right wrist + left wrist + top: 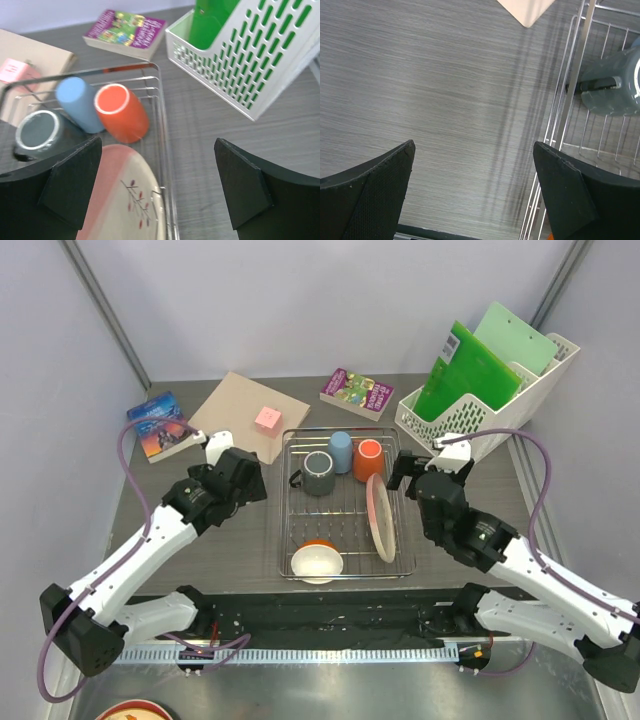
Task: Unload the mixed dishes from the dish rack
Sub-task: Pick up the plate from the dish rack.
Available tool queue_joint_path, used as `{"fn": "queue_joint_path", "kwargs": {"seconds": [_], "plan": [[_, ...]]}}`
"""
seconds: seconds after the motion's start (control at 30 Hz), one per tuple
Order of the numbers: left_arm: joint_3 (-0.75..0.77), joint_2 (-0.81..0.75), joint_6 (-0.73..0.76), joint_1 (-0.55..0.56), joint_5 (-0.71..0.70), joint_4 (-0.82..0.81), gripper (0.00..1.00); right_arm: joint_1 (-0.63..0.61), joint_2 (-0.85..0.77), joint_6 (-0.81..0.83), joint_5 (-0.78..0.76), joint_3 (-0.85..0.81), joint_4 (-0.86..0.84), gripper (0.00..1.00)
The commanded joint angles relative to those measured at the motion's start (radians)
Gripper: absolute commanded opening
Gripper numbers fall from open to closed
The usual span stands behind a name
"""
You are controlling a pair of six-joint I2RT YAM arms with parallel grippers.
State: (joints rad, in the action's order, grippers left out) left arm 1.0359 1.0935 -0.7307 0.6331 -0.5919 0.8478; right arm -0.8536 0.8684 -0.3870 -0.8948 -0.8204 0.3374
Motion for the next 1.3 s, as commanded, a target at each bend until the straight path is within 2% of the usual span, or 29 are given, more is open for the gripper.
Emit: {"fn": "queue_joint_path", "kwargs": {"seconds": [0.0,0.17,0.3,0.4,0.47,0.53,0.6,0.73,0.87,1.07,1.27], "plan": [[-0.027,-0.061,0.057,0.0,0.052,-0.081,1.0,-0.001,-0.04,0.031,0.112,0.026,-0.146,1.0],[-0.008,-0.069,0.1,-0.001,0.119,-0.122,1.0,-0.002,-0.022,0.016,0.178,0.024,-0.149,1.0],[0.058,-0.032,0.088,0.005,0.132,-0.13,1.0,-0.002,-0.032,0.004,0.16,0.035,-0.152,1.0],[0.171,0.046,0.074,0.051,0.064,-0.081,0.98,-0.004,-0.034,0.002,0.105,0.033,-0.137,1.0],[0.265,0.12,0.068,0.101,-0.052,-0.02,0.98,-0.002,-0.028,-0.007,0.091,0.023,-0.106,1.0],[0.327,0.163,0.056,0.166,-0.12,0.006,0.99,-0.001,-0.014,-0.007,0.114,0.006,-0.077,1.0],[0.343,0.201,0.051,0.183,-0.143,0.017,1.0,-0.001,-0.006,-0.003,0.152,-0.003,-0.063,1.0],[0.293,0.191,0.014,0.183,-0.115,-0.013,1.0,-0.002,-0.008,0.0,0.308,-0.005,-0.031,1.0],[0.225,0.138,-0.007,0.183,-0.111,-0.036,1.0,-0.004,-0.009,-0.029,0.376,-0.014,0.014,1.0],[0.147,0.062,-0.036,0.183,-0.111,-0.064,1.0,-0.013,-0.008,-0.078,0.434,-0.02,0.048,1.0],[0.113,0.049,-0.062,0.183,-0.103,-0.046,1.0,-0.081,0.021,-0.108,0.451,-0.063,0.058,1.0]]}}
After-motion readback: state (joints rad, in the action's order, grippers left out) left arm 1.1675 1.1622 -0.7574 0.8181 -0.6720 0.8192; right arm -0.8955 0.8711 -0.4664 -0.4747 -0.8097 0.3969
